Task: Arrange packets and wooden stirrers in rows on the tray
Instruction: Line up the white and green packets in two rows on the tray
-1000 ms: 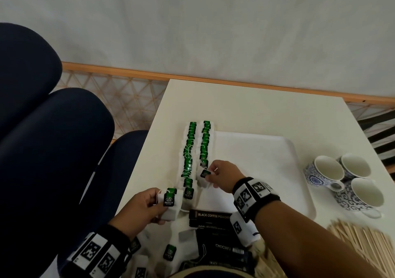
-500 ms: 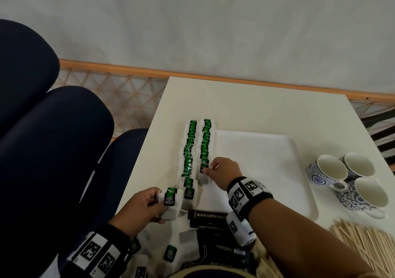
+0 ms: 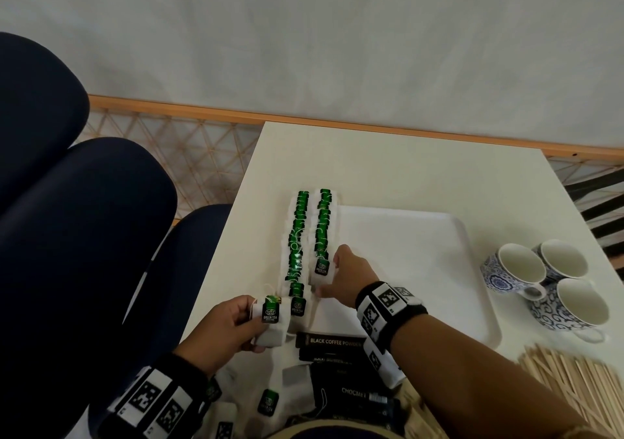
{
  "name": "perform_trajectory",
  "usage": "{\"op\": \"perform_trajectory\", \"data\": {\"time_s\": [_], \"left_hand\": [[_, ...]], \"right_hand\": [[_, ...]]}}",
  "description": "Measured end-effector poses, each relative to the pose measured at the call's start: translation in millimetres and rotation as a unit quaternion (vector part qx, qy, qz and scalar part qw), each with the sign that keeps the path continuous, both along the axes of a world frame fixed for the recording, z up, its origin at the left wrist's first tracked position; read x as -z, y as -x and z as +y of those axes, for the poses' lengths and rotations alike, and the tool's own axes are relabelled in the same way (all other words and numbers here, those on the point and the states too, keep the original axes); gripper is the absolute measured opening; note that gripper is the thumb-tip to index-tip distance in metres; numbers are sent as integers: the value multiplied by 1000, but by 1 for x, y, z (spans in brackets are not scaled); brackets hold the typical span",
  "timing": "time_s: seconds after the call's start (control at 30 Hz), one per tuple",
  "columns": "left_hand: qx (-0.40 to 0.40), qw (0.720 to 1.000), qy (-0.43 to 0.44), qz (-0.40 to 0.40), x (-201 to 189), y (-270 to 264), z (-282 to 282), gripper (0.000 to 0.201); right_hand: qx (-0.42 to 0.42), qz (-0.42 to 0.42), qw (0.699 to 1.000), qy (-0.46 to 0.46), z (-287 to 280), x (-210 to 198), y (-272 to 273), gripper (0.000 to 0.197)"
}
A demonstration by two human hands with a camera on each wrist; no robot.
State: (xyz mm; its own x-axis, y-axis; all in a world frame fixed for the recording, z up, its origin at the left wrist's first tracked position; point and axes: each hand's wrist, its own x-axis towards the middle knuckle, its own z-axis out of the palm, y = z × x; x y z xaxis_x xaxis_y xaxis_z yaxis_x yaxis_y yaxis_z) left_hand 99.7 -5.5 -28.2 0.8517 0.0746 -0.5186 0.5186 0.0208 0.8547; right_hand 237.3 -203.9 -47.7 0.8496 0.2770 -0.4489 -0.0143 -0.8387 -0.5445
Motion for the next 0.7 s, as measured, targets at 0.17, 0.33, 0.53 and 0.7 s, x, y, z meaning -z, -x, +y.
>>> {"op": "perform_trajectory", "data": {"time_s": [0.17, 0.33, 0.53, 0.7], "left_hand": [[-1, 1000, -2, -5, 0, -2, 1, 1], [-16, 1000, -2, -18, -1, -5, 2, 8], [-49, 998, -16, -44, 3, -13, -1, 16], [-51, 995, -48, -72, 4, -18, -8, 18]], "right_hand": [[15, 6, 1000, 2, 1, -3, -3, 59], [13, -6, 1000, -27, 0, -11, 3, 55], [-78, 54, 983, -156, 11, -37, 28, 42], [-131, 55, 977, -157, 16, -37, 41, 25]]}}
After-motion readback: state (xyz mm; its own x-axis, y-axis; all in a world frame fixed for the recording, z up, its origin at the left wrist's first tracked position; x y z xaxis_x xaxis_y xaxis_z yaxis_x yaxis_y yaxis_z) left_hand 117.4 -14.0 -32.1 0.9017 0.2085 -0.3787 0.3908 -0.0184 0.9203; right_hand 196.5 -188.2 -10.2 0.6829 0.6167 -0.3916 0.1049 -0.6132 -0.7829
